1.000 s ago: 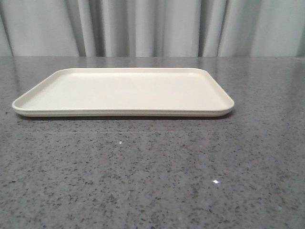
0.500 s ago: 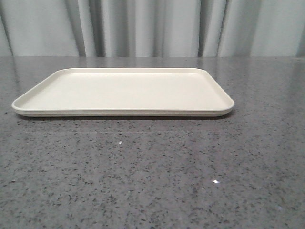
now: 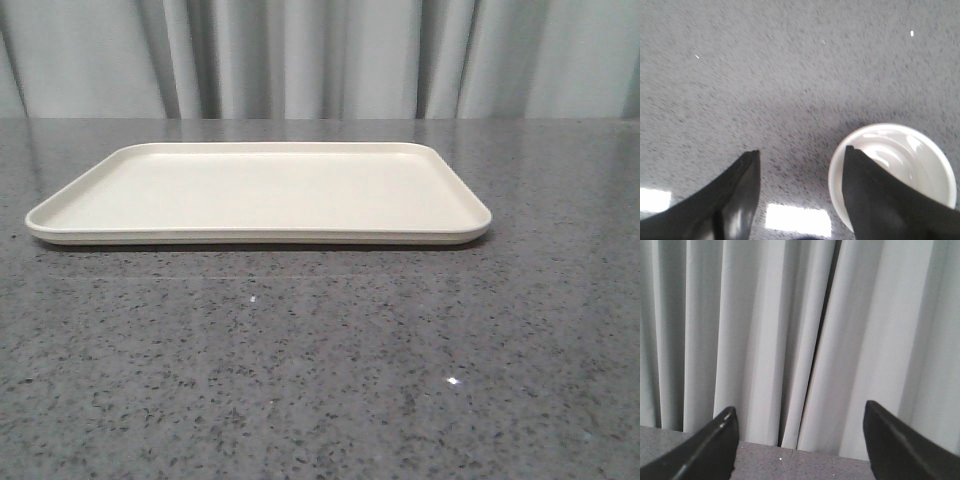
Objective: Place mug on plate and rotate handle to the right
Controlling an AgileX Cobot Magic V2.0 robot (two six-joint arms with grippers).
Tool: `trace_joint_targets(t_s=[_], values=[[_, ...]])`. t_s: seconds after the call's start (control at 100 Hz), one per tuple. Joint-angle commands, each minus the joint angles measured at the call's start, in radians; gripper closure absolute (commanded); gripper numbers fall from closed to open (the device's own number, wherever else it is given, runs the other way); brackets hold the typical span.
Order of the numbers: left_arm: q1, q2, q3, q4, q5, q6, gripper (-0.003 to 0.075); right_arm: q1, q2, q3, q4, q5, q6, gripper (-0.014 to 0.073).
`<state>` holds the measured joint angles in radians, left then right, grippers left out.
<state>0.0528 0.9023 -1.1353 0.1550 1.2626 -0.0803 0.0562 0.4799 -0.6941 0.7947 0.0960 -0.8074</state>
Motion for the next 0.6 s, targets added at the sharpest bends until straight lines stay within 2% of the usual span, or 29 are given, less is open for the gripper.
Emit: trace_joint_targets(t_s=[0.0, 0.39, 0.59], values=[[-0.002, -0.002, 0.008, -0.032, -0.003, 0.009, 0.0355, 0.002, 0.015, -0.037, -0.003, -0.053, -0.01, 0.0066], [-0.002, -0.002, 0.148, -0.061, -0.046, 0.029, 0.0355, 0.002, 0.015, -0.037, -0.003, -0.045, -0.01, 0.0066], [-0.002, -0.002, 0.17, -0.064, -0.086, 0.029, 0.0355, 0.002, 0.015, -0.037, -0.003, -0.037, -0.01, 0.0066]])
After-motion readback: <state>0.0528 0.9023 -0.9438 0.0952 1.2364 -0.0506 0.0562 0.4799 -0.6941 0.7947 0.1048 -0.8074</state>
